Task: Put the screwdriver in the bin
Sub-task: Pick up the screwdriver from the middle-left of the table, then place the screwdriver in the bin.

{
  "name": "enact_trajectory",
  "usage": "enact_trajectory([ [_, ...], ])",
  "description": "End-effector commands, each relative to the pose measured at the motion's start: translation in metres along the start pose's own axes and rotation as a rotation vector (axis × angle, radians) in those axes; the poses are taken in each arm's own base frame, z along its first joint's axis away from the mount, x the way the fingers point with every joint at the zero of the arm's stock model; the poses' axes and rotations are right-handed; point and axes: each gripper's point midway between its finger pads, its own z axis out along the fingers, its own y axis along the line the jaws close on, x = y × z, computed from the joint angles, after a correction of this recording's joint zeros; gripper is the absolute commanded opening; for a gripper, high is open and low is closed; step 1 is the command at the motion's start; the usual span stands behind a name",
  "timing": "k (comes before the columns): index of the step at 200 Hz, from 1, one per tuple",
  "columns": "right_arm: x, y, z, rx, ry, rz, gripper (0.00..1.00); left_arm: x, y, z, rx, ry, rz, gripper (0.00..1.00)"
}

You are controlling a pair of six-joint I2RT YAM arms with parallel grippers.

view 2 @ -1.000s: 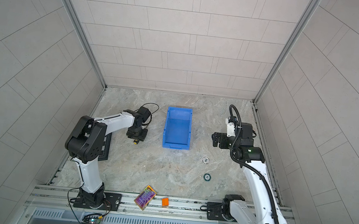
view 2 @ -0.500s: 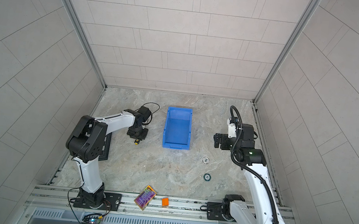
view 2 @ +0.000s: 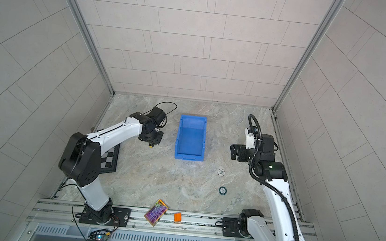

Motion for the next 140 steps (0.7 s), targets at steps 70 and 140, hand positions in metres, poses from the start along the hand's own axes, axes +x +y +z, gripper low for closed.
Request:
enact_trajectory([
  [70,-0.013,0.005,-0.015,-0.011,-0.041,0.004,1.0,-0.032,-0.106,-0.104,0.146,-0.25,0.175,0.07],
  [140,-0.012,0.006,-0.017,-0.014,-0.04,0.004,1.0,-0.026,-0.174,-0.057,0.123,-0.166,0.293,0.1],
])
